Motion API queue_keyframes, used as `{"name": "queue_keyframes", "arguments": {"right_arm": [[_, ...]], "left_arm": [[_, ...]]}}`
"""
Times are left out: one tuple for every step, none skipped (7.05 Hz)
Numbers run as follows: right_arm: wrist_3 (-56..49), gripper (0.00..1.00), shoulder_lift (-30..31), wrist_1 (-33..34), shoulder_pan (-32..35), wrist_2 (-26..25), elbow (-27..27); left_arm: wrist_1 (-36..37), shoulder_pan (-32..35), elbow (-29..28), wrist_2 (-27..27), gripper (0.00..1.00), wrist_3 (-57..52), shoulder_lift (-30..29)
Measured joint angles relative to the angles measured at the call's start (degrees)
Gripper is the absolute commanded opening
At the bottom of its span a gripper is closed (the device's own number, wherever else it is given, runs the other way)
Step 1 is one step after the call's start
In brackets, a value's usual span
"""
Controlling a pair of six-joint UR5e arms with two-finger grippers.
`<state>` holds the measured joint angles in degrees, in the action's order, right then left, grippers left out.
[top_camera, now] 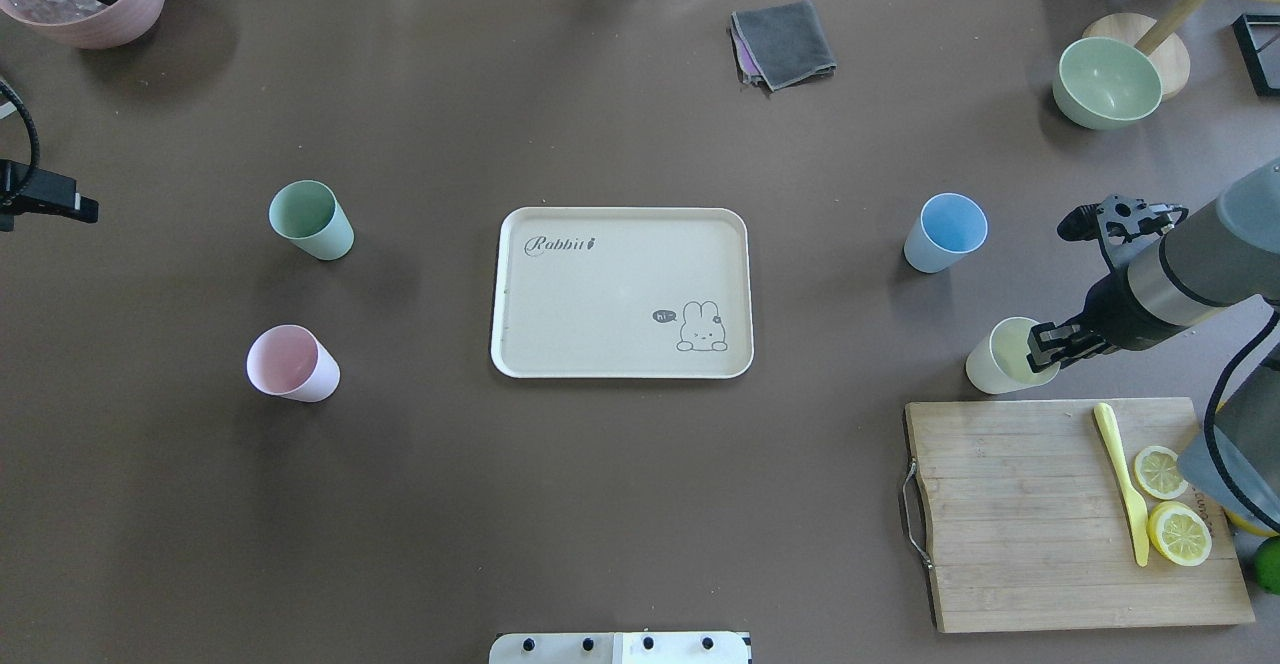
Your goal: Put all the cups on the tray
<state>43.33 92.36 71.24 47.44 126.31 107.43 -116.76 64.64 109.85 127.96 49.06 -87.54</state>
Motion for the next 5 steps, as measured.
{"name": "queue_keyframes", "arguments": {"right_arm": [[0.10,0.00,-0.48,0.05,0.07,0.29,0.47],[0.15,0.00,-1.41,0.27,0.78,1.14,1.04],[0.24,0.00,-2.99,0.79,2.62,3.68,1.31],[0.86,0.00,-5.62,1.92,4.92,7.39,1.48],[2.68,0.00,-8.68,3.55,6.04,9.18,1.64]], "left_arm": [[-0.12,-1.39,0.09,-0.93,0.98,1.20,-0.19],[-0.36,-3.03,0.10,-2.26,0.98,2.47,-0.47],[-0.69,-4.34,0.06,-3.34,0.98,3.25,-0.74],[-1.00,-6.42,0.05,-5.54,0.98,4.24,-0.85],[-1.87,-9.53,0.16,-8.32,0.98,6.81,-1.01]]}}
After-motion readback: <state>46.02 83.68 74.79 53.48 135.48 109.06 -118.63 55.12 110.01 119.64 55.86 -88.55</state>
